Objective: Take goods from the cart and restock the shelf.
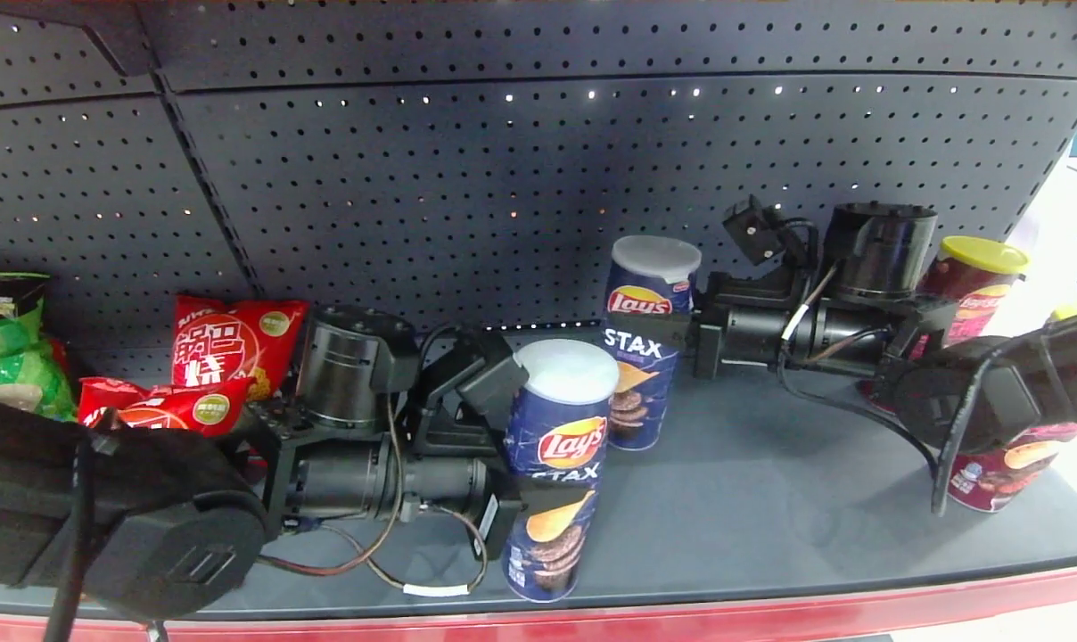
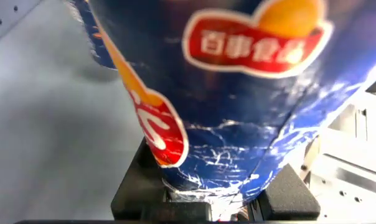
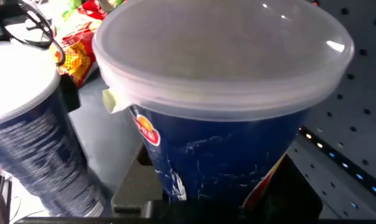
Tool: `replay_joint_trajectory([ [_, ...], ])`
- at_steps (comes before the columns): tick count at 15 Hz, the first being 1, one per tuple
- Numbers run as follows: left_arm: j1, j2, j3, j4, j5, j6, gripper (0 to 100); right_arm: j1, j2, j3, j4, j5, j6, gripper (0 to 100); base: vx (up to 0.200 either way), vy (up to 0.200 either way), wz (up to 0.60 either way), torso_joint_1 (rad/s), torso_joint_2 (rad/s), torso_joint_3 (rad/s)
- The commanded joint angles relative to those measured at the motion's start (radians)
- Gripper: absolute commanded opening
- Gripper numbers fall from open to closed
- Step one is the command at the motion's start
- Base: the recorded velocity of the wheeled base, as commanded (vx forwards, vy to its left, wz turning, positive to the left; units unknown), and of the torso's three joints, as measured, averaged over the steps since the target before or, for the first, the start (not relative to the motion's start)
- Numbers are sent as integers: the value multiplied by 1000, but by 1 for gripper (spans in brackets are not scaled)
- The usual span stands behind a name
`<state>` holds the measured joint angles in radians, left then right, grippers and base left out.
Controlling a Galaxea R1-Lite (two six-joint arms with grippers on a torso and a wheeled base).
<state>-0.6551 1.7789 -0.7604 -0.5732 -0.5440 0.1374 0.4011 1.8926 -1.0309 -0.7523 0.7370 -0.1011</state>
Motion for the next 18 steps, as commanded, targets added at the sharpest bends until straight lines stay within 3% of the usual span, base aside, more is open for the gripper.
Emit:
replay_joint_trajectory([
  [1, 0, -12, 15, -1, 4, 1, 0, 12, 19, -18, -1, 1, 1, 0, 0, 0, 0, 0, 0, 0],
  [5, 5, 10, -3, -2, 15, 1, 0, 24, 22, -21, -1, 1, 4, 0, 0, 0, 0, 0, 0, 0],
  [8, 6, 43, -76, -1, 19, -1, 0, 27, 20, -18, -1, 1, 4, 0, 0, 0, 0, 0, 0, 0],
  [18, -9, 102, -97, -4, 30, 1, 0, 21, 16, -18, -1, 7, 6, 0, 0, 0, 0, 0, 0, 0],
])
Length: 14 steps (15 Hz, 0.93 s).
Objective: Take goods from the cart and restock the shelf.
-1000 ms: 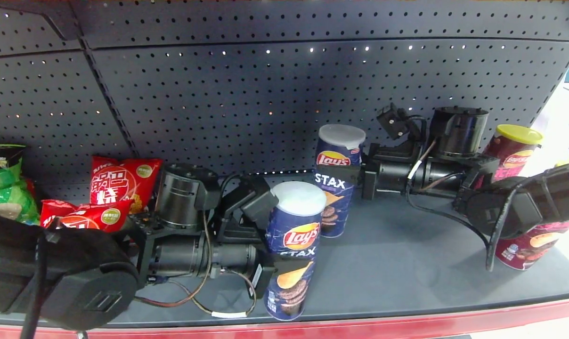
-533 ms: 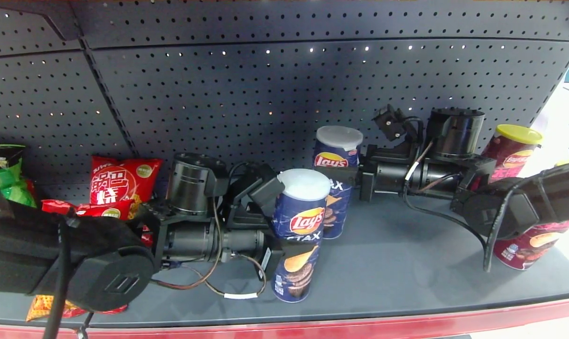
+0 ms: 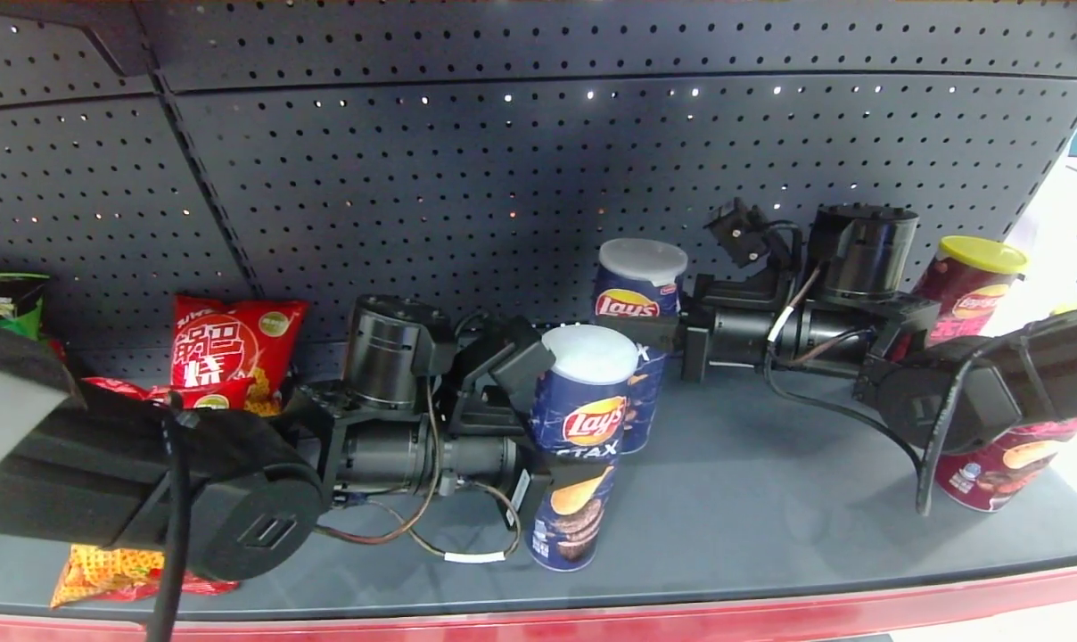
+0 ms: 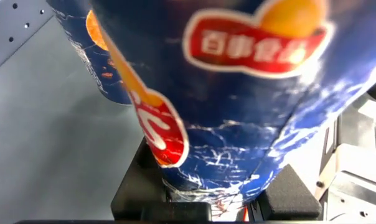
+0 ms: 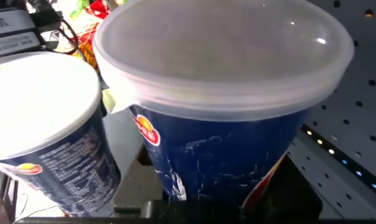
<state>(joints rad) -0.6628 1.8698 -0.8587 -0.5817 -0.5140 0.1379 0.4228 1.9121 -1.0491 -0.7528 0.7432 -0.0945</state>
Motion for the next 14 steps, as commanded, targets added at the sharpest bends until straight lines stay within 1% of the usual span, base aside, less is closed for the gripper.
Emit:
replay_joint_trajectory([
  [1, -1, 12, 6, 5, 3, 0, 0, -2, -4, 0, 0, 1, -1, 0, 0, 0, 0, 0, 0, 0],
  [5, -17, 8, 9, 8, 6, 0, 0, -2, -4, 1, 0, 2, -1, 0, 0, 0, 0, 0, 0, 0],
  [6, -20, 6, 15, 8, 17, -1, 0, -2, -4, 1, 0, 2, -1, 0, 0, 0, 0, 0, 0, 0],
  [10, -24, 5, 21, 8, 23, -1, 0, -2, -4, 3, 0, 2, -1, 0, 0, 0, 0, 0, 0, 0],
  [12, -34, -4, 35, 8, 26, -1, 0, -4, -5, 5, 0, 2, -1, 0, 0, 0, 0, 0, 0, 0],
  [14, -34, -24, 75, 8, 40, -1, 0, -4, -4, 5, 0, 2, -1, 0, 0, 0, 0, 0, 0, 0],
])
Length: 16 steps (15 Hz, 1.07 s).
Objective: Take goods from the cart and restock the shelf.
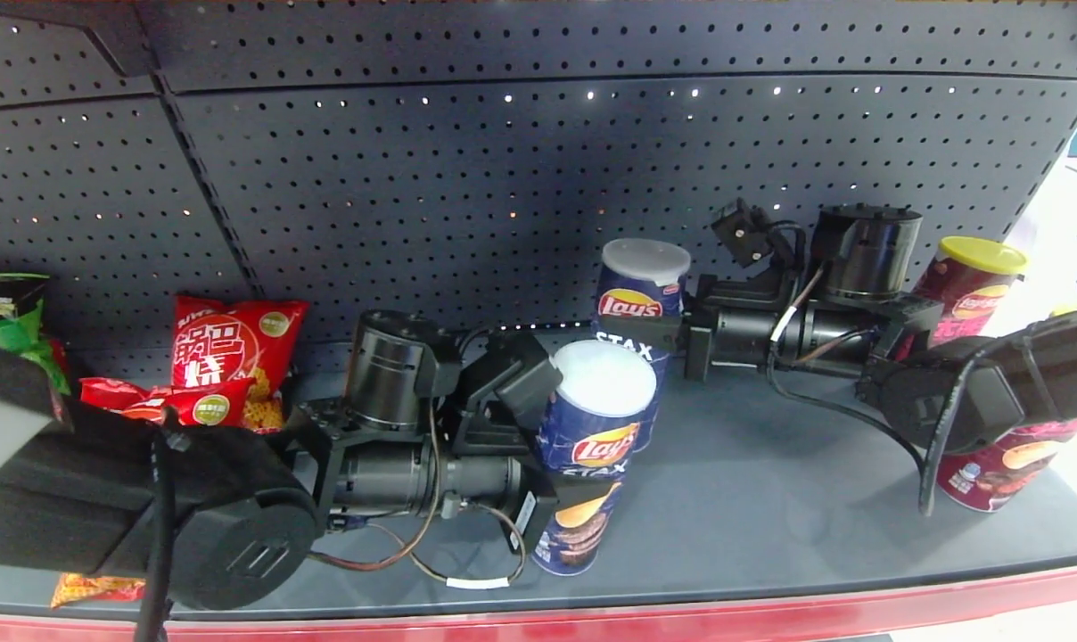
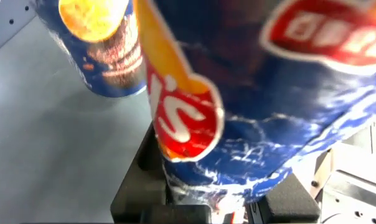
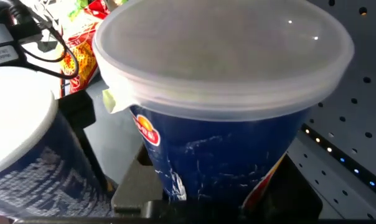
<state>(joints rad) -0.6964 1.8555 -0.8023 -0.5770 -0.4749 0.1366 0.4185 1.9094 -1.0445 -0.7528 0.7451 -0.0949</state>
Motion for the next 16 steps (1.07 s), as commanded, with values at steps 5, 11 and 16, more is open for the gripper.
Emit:
replay_joint_trajectory([
  [5, 8, -44, 64, 3, 27, -3, 100, 5, -3, 1, 0, -4, 0, 0, 0, 0, 0, 0, 0, 0],
  [11, 23, -59, 71, 5, 29, -3, 100, 6, -4, 4, 0, -4, 0, 0, 0, 0, 0, 0, 0, 0],
  [16, 66, -145, 147, 6, 59, -5, 100, 9, -3, 4, 0, -6, 1, 0, 0, 0, 0, 0, 0, 0],
])
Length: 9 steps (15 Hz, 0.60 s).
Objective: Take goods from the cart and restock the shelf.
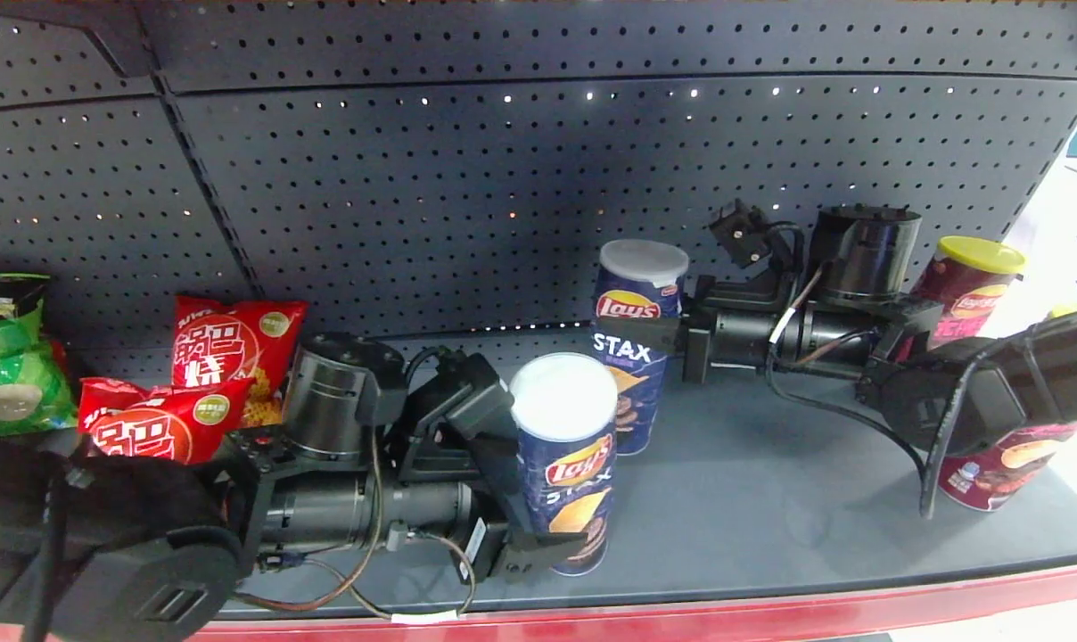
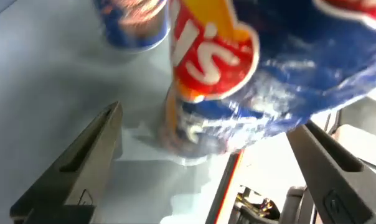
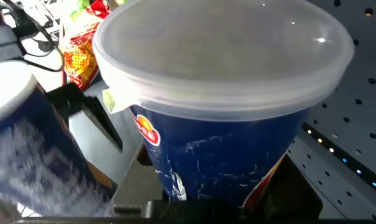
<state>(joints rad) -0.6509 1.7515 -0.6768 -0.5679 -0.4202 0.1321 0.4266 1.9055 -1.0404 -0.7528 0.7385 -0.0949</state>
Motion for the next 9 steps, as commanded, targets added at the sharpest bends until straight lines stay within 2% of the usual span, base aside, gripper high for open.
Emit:
replay_joint_trajectory([
  [1, 40, -70, 16, -3, 20, -5, 100, 1, 1, 0, 0, -1, 0, 0, 0, 0, 0, 0, 0, 0],
  [2, 53, -96, -1, -6, 34, -26, 100, 1, 3, 0, 0, 1, 0, 0, 0, 0, 0, 0, 0, 0],
  [3, 53, -96, -1, -6, 34, -26, 100, 1, 3, 0, 0, 1, 0, 0, 0, 0, 0, 0, 0, 0],
  [4, 79, -138, -78, -10, 70, -80, 100, 3, 4, 0, 0, -1, 0, 0, 0, 0, 0, 0, 0, 0],
  [6, 80, -142, -176, -9, 86, -86, 100, 24, 4, 10, 0, -2, 0, 0, 0, 0, 0, 0, 0, 0],
  [7, 80, -152, -193, -9, 112, -92, 100, 29, 4, 14, 0, -2, 0, 0, 0, 0, 0, 0, 0, 0],
  [9, 79, -190, -188, -10, 158, -147, 100, 35, 4, 16, 0, -8, 0, 0, 0, 0, 0, 0, 0, 0],
])
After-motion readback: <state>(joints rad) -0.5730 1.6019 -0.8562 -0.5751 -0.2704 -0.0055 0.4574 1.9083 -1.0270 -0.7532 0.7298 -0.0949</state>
